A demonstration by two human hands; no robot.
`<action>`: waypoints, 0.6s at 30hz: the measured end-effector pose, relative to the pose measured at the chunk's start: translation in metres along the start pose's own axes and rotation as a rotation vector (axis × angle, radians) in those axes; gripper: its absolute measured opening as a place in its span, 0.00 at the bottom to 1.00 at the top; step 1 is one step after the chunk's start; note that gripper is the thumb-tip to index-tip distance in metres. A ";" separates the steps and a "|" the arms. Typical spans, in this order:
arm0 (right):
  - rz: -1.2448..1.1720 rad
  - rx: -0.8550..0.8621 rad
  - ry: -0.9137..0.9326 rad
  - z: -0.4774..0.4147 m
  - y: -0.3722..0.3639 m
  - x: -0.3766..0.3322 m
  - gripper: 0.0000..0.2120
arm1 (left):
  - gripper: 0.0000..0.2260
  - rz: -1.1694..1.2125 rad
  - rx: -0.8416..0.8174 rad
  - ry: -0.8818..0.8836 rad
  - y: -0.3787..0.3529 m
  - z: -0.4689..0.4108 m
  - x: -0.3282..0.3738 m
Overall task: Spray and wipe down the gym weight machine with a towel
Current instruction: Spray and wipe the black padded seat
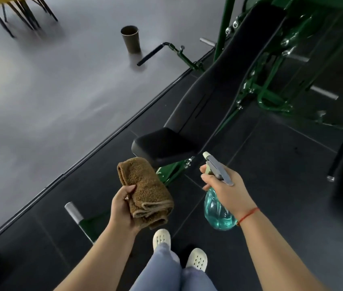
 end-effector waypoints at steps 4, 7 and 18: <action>0.029 -0.135 0.030 -0.035 -0.017 -0.010 0.06 | 0.30 0.052 -0.009 -0.051 -0.003 -0.021 0.031; 0.070 -0.212 0.031 -0.067 -0.023 -0.014 0.06 | 0.27 0.010 -0.021 -0.012 -0.020 -0.048 0.063; 0.242 -0.255 0.026 -0.170 -0.033 -0.033 0.08 | 0.33 -0.284 0.264 0.063 -0.059 -0.132 0.182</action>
Point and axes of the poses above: each hand's wrist, its own z-axis away from the middle knuckle, its own y-axis out of the back of the hand, x = y × z, the point moved 4 cm from there along -z, towards the middle knuckle, and after that the axes turned 12 degrees about y, right-handed, at the moved point
